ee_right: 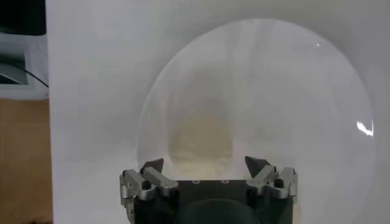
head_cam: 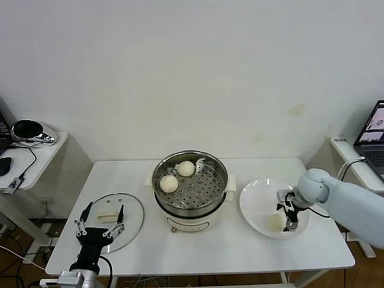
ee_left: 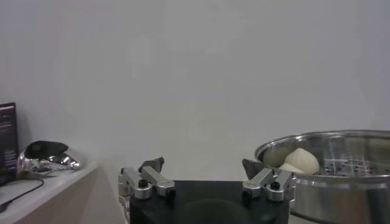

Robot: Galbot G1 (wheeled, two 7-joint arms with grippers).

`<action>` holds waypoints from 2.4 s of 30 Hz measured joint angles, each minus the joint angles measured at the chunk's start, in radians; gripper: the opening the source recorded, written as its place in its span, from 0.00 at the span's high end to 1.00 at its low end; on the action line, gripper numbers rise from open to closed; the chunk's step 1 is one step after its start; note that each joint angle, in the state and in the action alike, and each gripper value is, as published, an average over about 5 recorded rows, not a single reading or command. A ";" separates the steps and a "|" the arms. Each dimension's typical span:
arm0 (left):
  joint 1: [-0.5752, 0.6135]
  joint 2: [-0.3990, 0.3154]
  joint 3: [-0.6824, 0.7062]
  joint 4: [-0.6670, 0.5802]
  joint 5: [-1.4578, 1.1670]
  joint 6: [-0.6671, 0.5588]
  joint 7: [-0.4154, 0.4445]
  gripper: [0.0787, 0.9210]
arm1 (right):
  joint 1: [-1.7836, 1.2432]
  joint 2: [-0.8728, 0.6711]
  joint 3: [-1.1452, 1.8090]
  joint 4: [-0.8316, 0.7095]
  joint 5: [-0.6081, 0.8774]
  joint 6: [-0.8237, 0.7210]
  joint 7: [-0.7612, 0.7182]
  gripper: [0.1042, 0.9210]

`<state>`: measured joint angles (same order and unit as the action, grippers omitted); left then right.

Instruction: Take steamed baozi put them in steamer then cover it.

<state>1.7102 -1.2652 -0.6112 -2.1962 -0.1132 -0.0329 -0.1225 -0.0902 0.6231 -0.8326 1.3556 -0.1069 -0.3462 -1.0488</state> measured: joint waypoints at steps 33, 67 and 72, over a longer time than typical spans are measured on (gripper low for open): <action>-0.015 0.003 0.008 0.003 -0.009 -0.004 -0.001 0.12 | 0.546 0.099 -0.166 -0.004 0.226 0.135 -0.144 0.37; -0.005 -0.010 -0.036 -0.023 -0.039 -0.009 -0.002 0.12 | 0.602 0.622 -0.460 -0.024 0.032 0.661 -0.025 0.35; -0.006 -0.013 -0.036 -0.021 -0.040 -0.011 -0.002 0.12 | 0.587 0.642 -0.469 -0.033 -0.004 0.699 -0.011 0.33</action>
<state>1.7039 -1.2784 -0.6473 -2.2168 -0.1529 -0.0437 -0.1247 0.4968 1.2651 -1.3015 1.3222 -0.1113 0.3531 -1.0601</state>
